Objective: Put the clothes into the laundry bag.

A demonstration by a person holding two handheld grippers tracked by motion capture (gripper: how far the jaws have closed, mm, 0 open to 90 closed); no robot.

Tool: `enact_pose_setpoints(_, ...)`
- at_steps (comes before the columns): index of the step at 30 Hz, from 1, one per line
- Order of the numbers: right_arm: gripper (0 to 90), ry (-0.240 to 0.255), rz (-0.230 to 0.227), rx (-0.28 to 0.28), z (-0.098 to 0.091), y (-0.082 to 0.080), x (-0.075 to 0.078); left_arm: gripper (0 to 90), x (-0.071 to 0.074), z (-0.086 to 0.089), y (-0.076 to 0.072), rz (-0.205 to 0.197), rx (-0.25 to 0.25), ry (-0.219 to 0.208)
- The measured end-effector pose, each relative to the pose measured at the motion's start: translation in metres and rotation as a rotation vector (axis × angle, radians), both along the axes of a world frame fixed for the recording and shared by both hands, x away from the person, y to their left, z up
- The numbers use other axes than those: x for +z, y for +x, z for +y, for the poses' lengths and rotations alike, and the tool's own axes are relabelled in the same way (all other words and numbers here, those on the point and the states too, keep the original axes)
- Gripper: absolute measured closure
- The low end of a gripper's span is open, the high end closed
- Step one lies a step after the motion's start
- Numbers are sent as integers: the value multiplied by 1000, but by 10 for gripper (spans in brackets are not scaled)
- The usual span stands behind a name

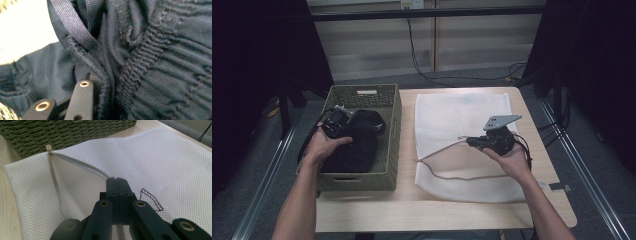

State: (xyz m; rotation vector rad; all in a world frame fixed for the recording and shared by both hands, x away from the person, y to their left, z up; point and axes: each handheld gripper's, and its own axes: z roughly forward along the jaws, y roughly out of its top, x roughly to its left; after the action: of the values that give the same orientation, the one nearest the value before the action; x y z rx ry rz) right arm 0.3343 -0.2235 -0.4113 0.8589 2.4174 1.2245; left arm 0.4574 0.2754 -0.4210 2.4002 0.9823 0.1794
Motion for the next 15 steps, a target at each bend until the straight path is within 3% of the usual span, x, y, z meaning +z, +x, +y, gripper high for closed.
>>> enact_pose_setpoints(1,900,0,0,0,0,0,0,684,0,0,0,0,0,0)
enact_pose_setpoints(2,900,5,5,0,0,0,0,684,6,1,-3,-25,12,-59)
enact_pose_setpoints(4,900,6,8,0,0,0,0,684,11,4,-5,-44,23,-109)
enact_pose_setpoints(8,900,7,12,2,0,1,0,684,20,5,-12,-84,43,-146)
enact_pose_setpoints(12,900,3,8,1,1,0,0,684,29,10,-17,-120,59,-214)
enact_pose_setpoints(15,900,6,7,-2,0,0,1,683,36,13,-20,-144,59,-233)
